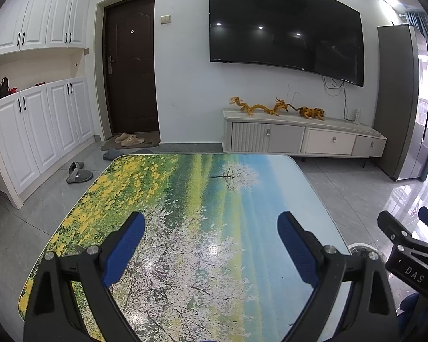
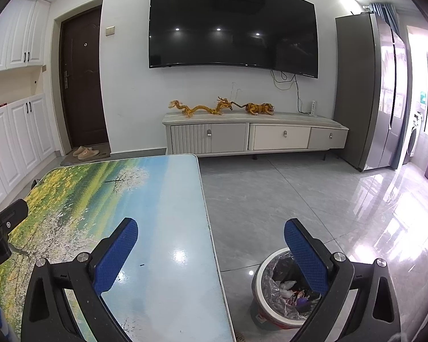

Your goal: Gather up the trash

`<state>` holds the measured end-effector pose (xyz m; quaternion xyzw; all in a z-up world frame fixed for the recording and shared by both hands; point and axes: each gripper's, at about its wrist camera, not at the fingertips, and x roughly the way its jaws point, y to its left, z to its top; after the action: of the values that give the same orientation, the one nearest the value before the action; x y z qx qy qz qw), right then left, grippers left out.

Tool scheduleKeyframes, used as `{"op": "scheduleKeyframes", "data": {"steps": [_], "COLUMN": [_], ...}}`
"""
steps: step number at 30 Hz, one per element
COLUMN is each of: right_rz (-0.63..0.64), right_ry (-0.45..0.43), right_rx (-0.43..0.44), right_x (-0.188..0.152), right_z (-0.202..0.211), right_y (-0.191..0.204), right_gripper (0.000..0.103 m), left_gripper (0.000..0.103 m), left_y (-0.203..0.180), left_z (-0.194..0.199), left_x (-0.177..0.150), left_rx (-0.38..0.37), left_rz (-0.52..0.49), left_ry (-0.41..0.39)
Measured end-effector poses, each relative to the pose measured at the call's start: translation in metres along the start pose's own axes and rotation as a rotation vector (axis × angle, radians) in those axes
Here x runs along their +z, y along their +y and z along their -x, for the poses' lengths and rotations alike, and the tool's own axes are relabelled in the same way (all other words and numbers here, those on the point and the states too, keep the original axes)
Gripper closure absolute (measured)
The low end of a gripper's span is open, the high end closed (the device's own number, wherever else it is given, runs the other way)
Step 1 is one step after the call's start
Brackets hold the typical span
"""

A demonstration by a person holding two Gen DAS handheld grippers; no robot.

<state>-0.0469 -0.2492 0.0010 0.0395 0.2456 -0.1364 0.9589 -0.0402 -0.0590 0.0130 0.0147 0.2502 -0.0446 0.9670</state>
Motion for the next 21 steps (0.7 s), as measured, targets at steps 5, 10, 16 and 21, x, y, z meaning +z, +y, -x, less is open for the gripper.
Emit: {"op": "scheduleKeyframes", "data": {"steps": [5, 10, 16, 21], "right_rz": [-0.009, -0.012, -0.019, -0.025], "right_ry": [0.004, 0.007, 0.011, 0.012], "right_rx": [-0.009, -0.013, -0.023, -0.031], "right_x": [-0.001, -0.001, -0.003, -0.003], "right_z": [-0.002, -0.003, -0.002, -0.002], "right_y": [-0.003, -0.004, -0.006, -0.012], "right_gripper": [0.000, 0.000, 0.000, 0.000], "left_gripper": [0.009, 0.009, 0.009, 0.009], "left_y": [-0.004, -0.008, -0.013, -0.017], "left_z": [-0.001, -0.002, -0.003, -0.003], "left_x": [-0.001, -0.003, -0.003, -0.005], "left_rx": [-0.012, -0.023, -0.039, -0.049], "left_rz": [-0.008, -0.015, -0.024, -0.031], "left_ry": [0.009, 0.022, 0.031, 0.038]}}
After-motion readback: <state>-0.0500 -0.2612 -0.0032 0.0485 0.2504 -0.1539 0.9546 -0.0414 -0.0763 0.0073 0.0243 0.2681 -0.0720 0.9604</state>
